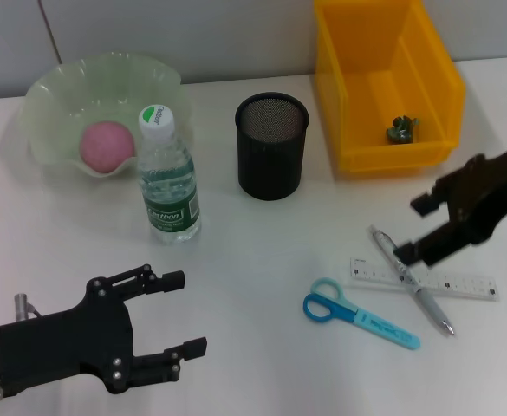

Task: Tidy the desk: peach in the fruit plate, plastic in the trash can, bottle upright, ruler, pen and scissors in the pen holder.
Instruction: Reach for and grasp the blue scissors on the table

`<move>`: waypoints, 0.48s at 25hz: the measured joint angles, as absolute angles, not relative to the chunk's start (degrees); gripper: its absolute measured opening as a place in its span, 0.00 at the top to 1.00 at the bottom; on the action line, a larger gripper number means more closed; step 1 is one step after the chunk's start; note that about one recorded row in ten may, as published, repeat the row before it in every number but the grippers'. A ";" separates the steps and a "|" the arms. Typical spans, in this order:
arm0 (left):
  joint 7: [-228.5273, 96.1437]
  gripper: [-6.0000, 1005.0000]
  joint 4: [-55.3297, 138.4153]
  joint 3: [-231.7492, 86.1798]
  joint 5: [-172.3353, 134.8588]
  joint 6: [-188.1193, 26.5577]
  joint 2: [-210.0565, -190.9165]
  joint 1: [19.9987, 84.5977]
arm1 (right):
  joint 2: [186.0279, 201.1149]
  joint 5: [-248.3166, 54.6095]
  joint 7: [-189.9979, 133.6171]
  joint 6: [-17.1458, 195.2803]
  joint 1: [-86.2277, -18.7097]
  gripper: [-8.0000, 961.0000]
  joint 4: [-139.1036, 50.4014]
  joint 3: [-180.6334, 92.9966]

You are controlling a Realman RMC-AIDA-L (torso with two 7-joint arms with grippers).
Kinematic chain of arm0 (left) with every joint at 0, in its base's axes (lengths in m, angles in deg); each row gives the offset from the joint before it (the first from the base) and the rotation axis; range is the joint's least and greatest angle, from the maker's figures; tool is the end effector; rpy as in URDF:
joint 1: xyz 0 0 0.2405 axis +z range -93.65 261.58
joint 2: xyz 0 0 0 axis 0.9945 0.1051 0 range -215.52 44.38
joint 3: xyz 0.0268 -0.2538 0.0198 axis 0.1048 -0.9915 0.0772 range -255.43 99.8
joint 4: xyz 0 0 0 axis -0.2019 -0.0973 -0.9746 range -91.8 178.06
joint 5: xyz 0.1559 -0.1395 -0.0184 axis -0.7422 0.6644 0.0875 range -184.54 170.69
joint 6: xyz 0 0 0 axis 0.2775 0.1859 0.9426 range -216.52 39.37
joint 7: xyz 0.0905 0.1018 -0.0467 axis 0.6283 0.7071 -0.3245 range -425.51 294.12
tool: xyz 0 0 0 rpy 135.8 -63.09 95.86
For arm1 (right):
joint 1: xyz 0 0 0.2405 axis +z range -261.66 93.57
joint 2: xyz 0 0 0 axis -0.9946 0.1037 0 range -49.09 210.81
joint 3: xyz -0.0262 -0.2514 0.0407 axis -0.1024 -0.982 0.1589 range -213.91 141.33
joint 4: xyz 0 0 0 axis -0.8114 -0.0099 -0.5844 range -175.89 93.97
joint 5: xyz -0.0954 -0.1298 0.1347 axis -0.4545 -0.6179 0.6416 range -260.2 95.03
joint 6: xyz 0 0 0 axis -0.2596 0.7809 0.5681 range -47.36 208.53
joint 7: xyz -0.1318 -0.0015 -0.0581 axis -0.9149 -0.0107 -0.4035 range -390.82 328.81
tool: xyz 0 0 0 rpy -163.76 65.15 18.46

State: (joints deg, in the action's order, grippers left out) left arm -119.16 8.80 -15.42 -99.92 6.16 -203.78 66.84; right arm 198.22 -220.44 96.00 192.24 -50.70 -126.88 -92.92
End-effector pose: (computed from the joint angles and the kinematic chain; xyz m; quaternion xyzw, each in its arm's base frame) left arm -0.2745 0.2520 -0.0287 -0.9455 -0.0606 -0.3038 0.1002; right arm 0.1786 0.3260 0.0786 -0.9580 0.2593 -0.0829 0.0898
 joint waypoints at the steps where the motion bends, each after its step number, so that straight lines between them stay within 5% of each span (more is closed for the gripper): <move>1: -119.16 0.20 8.80 -15.42 -99.92 6.16 -203.78 66.84 | 198.22 -220.44 96.00 192.24 -50.70 0.12 -126.88 -92.92; 12: -118.66 0.21 9.57 -15.42 -100.01 4.70 -203.70 66.51 | 199.81 -229.90 110.45 192.05 -46.89 0.12 -127.52 -105.27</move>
